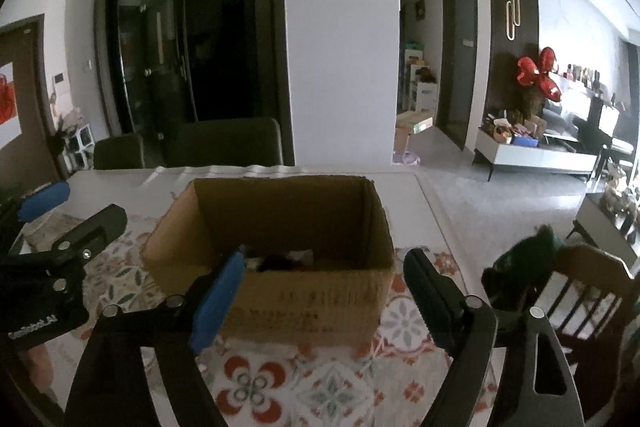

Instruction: Organize snacks

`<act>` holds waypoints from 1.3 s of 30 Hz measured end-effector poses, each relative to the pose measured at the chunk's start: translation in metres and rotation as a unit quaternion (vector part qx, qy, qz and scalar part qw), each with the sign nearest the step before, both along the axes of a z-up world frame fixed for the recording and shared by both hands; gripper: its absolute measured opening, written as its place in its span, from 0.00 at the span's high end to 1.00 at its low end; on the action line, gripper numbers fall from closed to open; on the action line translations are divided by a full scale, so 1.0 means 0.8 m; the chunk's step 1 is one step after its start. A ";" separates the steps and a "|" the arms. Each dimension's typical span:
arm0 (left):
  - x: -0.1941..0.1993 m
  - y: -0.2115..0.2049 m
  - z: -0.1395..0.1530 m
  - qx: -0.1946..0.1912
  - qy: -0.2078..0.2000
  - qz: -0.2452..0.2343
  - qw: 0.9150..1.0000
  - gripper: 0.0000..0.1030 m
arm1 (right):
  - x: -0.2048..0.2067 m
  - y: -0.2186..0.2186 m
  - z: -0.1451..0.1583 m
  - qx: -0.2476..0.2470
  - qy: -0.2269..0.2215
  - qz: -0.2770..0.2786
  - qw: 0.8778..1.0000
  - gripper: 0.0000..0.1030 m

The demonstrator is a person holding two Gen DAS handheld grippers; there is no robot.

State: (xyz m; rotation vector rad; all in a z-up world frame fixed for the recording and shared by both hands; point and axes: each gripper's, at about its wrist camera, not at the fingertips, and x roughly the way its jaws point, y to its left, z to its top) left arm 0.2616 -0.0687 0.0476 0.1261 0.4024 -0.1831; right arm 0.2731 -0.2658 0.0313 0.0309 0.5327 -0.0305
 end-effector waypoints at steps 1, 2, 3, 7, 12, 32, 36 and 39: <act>-0.006 0.002 0.002 0.000 -0.004 0.000 1.000 0.01 | -0.007 0.001 0.001 0.000 -0.002 -0.001 1.000 0.14; -0.019 0.005 0.004 0.000 -0.010 0.001 1.000 0.00 | -0.018 0.002 0.003 -0.001 -0.006 -0.003 1.000 0.14; -0.029 0.008 0.005 0.001 -0.014 0.001 1.000 0.00 | -0.030 0.003 0.005 -0.001 -0.012 -0.006 1.000 0.14; -0.068 0.018 0.007 -0.002 -0.021 0.001 1.000 0.00 | -0.085 0.011 0.017 -0.011 -0.036 -0.016 0.999 0.10; -0.112 0.028 0.007 -0.008 -0.016 0.000 1.000 0.00 | -0.142 0.022 0.024 -0.026 -0.057 -0.022 0.998 0.08; -0.227 0.046 0.008 -0.012 -0.022 -0.015 1.000 0.00 | -0.260 0.037 0.012 -0.004 -0.059 -0.014 0.998 0.05; -0.233 0.047 0.007 -0.009 -0.027 -0.014 1.000 0.00 | -0.268 0.038 0.012 -0.003 -0.060 -0.014 0.998 0.05; -0.233 0.046 0.007 -0.010 -0.028 -0.016 0.999 0.00 | -0.272 0.036 0.013 -0.003 -0.061 -0.016 0.998 0.05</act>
